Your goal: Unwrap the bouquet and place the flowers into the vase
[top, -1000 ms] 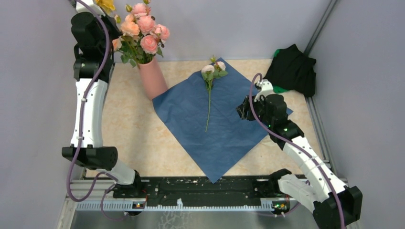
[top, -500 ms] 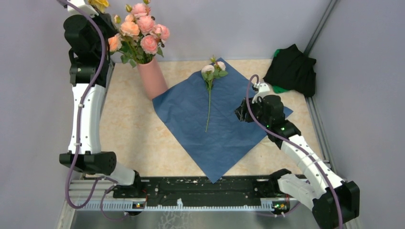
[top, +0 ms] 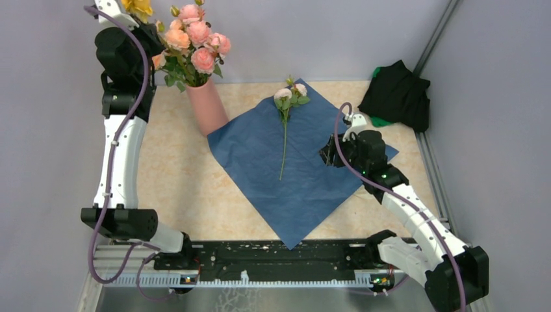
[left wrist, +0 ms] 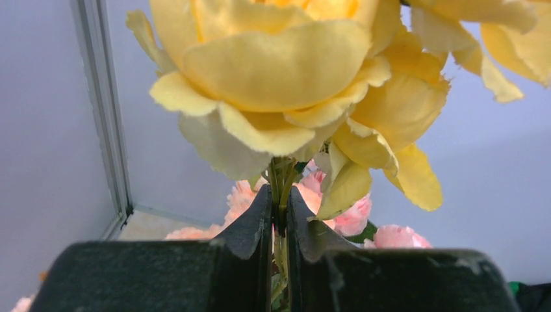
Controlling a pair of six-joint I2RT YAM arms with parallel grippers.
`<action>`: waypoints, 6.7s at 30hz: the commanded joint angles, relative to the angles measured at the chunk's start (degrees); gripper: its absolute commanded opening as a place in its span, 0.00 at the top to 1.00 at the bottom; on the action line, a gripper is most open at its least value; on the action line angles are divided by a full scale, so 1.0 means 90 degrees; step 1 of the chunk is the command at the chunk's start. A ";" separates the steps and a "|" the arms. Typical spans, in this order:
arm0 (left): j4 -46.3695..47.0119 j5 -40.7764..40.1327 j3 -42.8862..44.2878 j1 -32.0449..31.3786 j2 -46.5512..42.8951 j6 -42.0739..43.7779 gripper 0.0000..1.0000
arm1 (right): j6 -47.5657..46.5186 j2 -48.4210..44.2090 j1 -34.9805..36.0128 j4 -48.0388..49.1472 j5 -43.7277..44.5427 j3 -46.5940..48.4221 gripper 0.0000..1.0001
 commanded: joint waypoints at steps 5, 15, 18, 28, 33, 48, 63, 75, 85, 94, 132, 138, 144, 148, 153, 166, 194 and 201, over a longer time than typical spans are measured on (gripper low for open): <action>0.0922 0.0050 -0.1757 0.0043 -0.0723 -0.0452 1.00 | 0.0026 0.0053 0.0026 0.0378 -0.0128 -0.0016 0.49; 0.1474 0.0255 -0.3349 -0.0022 -0.1094 -0.0667 1.00 | 0.0060 0.0219 0.0026 0.0498 -0.0255 -0.0072 0.49; 0.1538 0.0295 -0.3531 -0.0110 -0.1071 -0.0626 1.00 | 0.0072 0.0248 0.0026 0.0519 -0.0258 -0.0094 0.49; 0.1930 0.0118 -0.3985 -0.0625 -0.0665 -0.0339 1.00 | 0.0059 0.0282 0.0025 0.0494 -0.0268 -0.0094 0.49; 0.2011 -0.0001 -0.3820 -0.0647 -0.0292 -0.0222 1.00 | 0.0060 0.0272 0.0026 0.0479 -0.0235 -0.0123 0.49; 0.2016 -0.0190 -0.3662 -0.0640 0.0231 -0.0077 1.00 | 0.0047 0.0333 0.0026 0.0474 -0.0170 -0.0147 0.49; 0.1735 -0.0098 -0.3744 -0.0650 -0.0106 -0.0133 0.10 | 0.0035 0.0390 0.0026 0.0507 -0.0205 -0.0135 0.49; 0.1033 -0.0189 -0.3824 -0.0669 -0.0483 -0.0185 0.09 | 0.0045 0.0397 0.0026 0.0556 -0.0268 -0.0163 0.49; 0.0607 -0.0211 -0.4128 -0.0679 -0.0658 -0.0203 0.06 | 0.0047 0.0378 0.0026 0.0538 -0.0294 -0.0163 0.49; 0.1020 0.0094 -0.5154 -0.0800 -0.1361 -0.0144 0.01 | 0.0074 0.0490 0.0021 0.0619 -0.0412 -0.0162 0.49; -0.1650 0.1703 -0.0274 -0.3153 0.4420 0.0166 0.07 | 0.0065 0.0313 0.0026 0.0464 -0.0009 -0.0322 0.49; -0.1559 0.1692 0.0214 -0.3169 0.4896 0.0027 0.13 | 0.0061 0.0331 0.0026 0.0481 -0.0004 -0.0356 0.49; -0.1213 0.1681 0.0300 -0.3169 0.5139 0.0015 0.18 | 0.0065 0.0339 0.0026 0.0538 -0.0063 -0.0379 0.49; -0.1022 0.1565 0.0332 -0.3231 0.5285 -0.0055 0.25 | 0.0062 0.0330 0.0026 0.0537 -0.0044 -0.0404 0.49; -0.1154 0.1308 0.0619 -0.3305 0.5567 -0.0101 0.32 | 0.0056 0.0275 0.0024 0.0525 -0.0036 -0.0407 0.49; -0.1107 0.0527 0.0983 -0.3526 0.5999 -0.0370 0.65 | 0.0066 0.0281 0.0026 0.0566 -0.0073 -0.0439 0.49; 0.0587 0.0597 -0.1392 -0.3734 0.2470 -0.0082 1.00 | 0.0084 0.0394 0.0025 0.0698 -0.0148 -0.0514 0.49; 0.2891 -0.0349 -0.3572 -0.3820 -0.0175 0.0687 1.00 | 0.0103 0.0404 0.0026 0.0760 -0.0227 -0.0539 0.49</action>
